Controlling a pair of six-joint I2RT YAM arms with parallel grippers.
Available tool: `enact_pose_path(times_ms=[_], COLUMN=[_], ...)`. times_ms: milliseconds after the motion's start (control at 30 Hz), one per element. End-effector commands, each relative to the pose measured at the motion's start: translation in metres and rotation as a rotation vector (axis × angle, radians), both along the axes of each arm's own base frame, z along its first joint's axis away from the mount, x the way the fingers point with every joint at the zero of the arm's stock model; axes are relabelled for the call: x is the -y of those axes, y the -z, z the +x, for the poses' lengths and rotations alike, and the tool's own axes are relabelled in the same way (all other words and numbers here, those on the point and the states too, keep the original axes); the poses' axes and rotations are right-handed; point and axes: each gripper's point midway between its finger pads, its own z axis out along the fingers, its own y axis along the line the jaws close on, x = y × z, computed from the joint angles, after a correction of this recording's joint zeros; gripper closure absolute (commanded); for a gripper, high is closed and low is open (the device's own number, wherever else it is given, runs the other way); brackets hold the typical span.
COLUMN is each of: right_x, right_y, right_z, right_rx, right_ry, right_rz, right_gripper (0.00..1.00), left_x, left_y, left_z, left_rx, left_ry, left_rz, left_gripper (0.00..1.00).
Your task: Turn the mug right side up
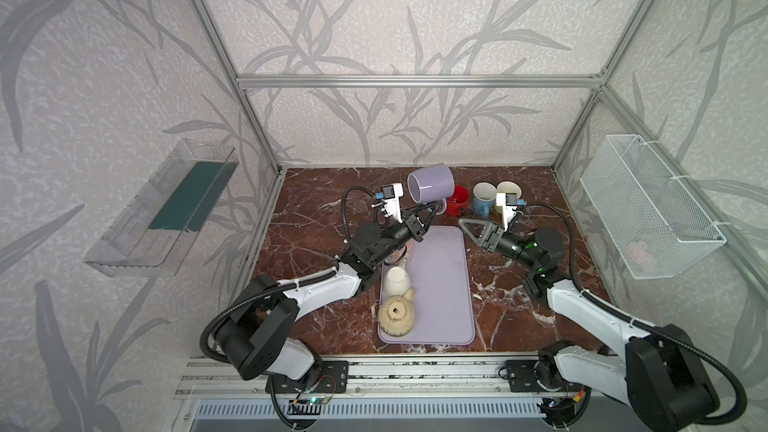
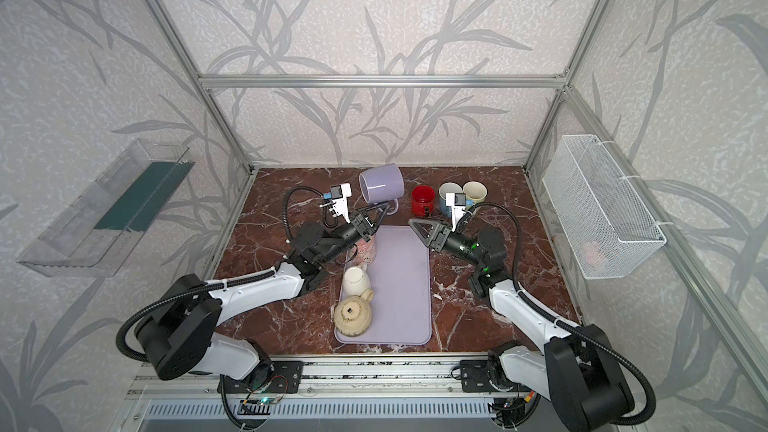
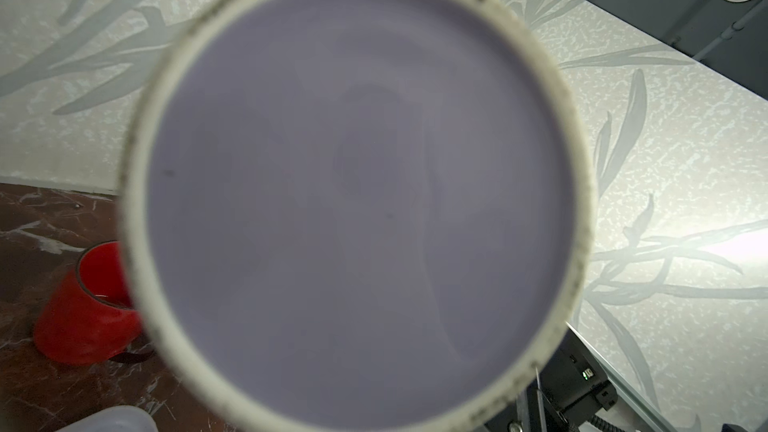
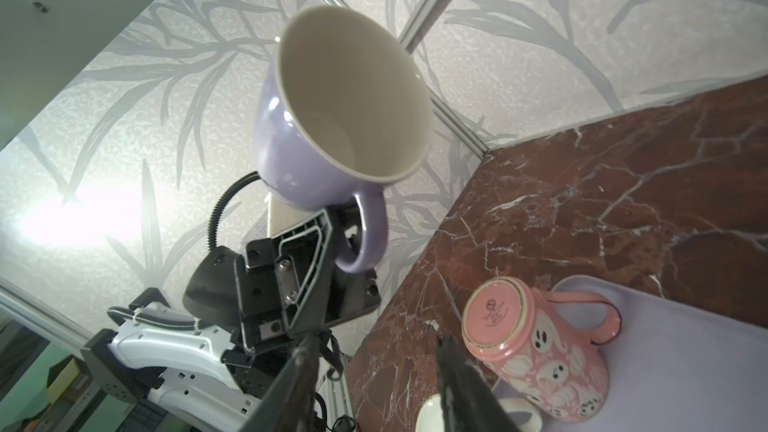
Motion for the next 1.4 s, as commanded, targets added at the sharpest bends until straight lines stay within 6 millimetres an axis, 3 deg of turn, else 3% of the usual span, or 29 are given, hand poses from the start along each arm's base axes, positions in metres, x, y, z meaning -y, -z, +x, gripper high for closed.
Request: enact_pose_path(times_ms=[0, 200, 400, 500, 767, 1367], right_x=[-0.006, -0.013, -0.021, -0.026, -0.037, -0.037], right_y=[-0.043, -0.054, -0.052, -0.055, -0.061, -0.071], right_z=[-0.006, 0.009, 0.015, 0.016, 0.021, 0.022], right_rx=[0.123, 0.119, 0.118, 0.128, 0.117, 0.122], right_ry=[-0.068, -0.1, -0.118, -0.132, -0.17, -0.181], right_rz=[0.079, 0.114, 0.103, 0.111, 0.139, 0.175], right_gripper=[0.53, 0.5, 0.39, 0.39, 0.55, 0.71], left_x=[-0.01, -0.014, -0.017, -0.014, -0.009, 0.004], left_y=[-0.064, -0.075, -0.085, -0.086, -0.082, -0.062], left_z=[-0.014, -0.013, -0.015, -0.015, -0.015, -0.014], left_rx=[0.174, 0.196, 0.217, 0.219, 0.21, 0.163], left_ry=[0.043, 0.041, 0.037, 0.052, 0.074, 0.107], left_rz=[-0.162, -0.186, -0.186, -0.185, -0.182, -0.183], left_gripper=[1.0, 1.0, 1.0, 1.0, 1.0, 1.0])
